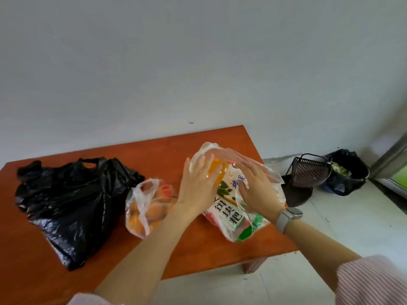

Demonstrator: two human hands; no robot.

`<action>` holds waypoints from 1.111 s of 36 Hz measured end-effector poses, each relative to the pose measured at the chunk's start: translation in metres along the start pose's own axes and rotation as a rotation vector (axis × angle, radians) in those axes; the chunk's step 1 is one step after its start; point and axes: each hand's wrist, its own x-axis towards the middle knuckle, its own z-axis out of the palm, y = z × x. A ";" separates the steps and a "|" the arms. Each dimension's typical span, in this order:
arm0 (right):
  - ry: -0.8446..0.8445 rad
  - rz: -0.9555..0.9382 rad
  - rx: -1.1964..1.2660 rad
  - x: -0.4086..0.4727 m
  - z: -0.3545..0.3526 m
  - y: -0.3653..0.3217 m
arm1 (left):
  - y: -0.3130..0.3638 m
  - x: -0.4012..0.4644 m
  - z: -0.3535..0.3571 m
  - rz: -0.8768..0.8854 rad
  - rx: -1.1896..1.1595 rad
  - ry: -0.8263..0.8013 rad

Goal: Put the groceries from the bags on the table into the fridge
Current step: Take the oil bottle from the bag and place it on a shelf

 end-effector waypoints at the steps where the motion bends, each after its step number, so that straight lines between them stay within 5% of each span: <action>1: -0.040 -0.045 -0.065 0.010 0.003 0.003 | -0.012 0.009 0.004 -0.071 -0.019 -0.034; 6: -0.253 -0.142 -0.298 0.056 0.024 0.018 | -0.063 0.030 0.027 -0.241 -0.223 -0.164; 12: -0.389 -0.127 -0.182 0.108 0.041 0.015 | -0.096 0.050 0.057 -0.360 -0.523 -0.093; 15: -0.395 -0.169 -0.081 0.128 0.051 0.012 | -0.113 0.059 0.062 -0.302 -0.874 -0.172; 18: -0.400 0.006 0.121 0.148 0.058 0.012 | -0.132 0.068 0.061 -0.364 -1.252 -0.388; 26: -0.520 0.318 0.312 0.184 0.083 0.027 | -0.144 0.081 0.098 -0.595 -1.663 -0.497; 32: -0.536 0.486 0.247 0.197 0.101 0.041 | -0.131 0.080 0.128 -0.807 -1.382 -0.332; 36: -0.573 0.446 0.108 0.194 0.090 0.048 | -0.124 0.083 0.127 -0.656 -1.090 -0.291; 40: -0.416 0.340 0.140 0.166 0.059 0.046 | -0.117 0.093 0.091 -0.535 -0.957 -0.007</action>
